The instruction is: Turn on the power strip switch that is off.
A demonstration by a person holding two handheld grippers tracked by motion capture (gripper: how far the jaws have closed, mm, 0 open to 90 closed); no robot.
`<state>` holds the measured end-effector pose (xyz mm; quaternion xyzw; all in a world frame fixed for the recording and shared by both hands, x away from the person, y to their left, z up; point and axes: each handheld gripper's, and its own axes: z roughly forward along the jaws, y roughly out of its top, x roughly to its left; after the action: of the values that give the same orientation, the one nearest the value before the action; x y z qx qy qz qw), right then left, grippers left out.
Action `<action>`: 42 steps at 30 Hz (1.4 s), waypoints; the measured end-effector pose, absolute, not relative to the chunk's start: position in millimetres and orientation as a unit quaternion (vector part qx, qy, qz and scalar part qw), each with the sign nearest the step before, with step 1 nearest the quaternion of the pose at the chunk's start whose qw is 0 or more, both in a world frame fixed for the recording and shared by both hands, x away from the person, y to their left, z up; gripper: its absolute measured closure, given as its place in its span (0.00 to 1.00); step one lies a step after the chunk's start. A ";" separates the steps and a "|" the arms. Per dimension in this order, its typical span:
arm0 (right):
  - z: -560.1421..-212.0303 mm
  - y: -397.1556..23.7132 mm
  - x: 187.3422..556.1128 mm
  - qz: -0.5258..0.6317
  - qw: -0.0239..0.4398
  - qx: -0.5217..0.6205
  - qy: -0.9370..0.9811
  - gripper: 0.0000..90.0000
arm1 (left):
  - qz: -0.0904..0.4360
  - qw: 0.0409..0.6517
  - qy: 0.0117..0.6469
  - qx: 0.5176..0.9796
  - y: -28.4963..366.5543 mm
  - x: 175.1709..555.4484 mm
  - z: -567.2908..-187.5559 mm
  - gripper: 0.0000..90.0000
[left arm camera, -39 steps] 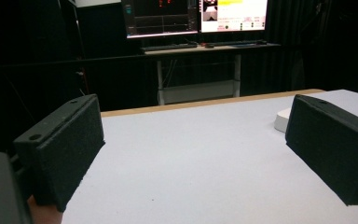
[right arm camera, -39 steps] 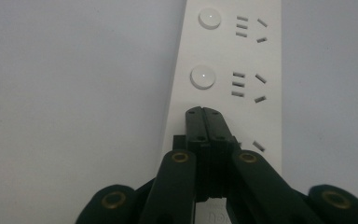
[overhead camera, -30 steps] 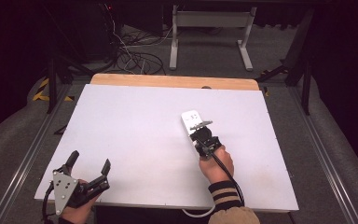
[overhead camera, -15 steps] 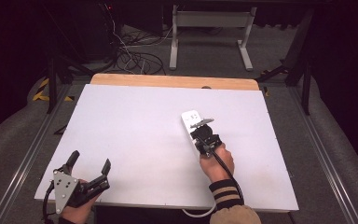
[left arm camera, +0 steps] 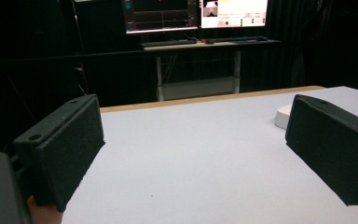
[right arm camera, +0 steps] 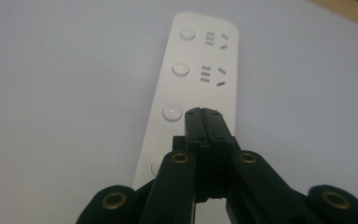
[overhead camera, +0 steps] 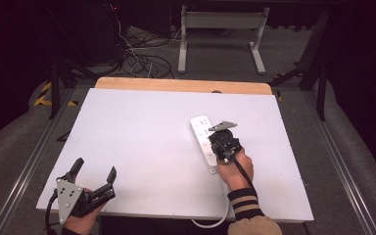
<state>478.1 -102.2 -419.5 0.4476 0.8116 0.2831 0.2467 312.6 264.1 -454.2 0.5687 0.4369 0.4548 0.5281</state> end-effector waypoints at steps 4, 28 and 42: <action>-402.8 -117.2 467.5 0.351 0.269 0.431 0.786 1.00 | 0.456 0.528 0.438 0.567 263.8 312.5 -454.2 0.05; -396.6 -235.3 370.5 0.529 0.424 0.371 0.635 1.00 | 0.456 0.534 0.437 0.563 265.1 310.4 -452.0 0.05; -412.7 -236.4 367.2 0.578 0.431 0.387 0.574 1.00 | 0.456 0.533 0.436 0.564 264.9 310.4 -451.8 0.05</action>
<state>367.2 -236.4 -412.7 0.3868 0.5744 0.5784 0.4312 310.4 264.9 -451.8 0.5636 0.4358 0.4561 0.5334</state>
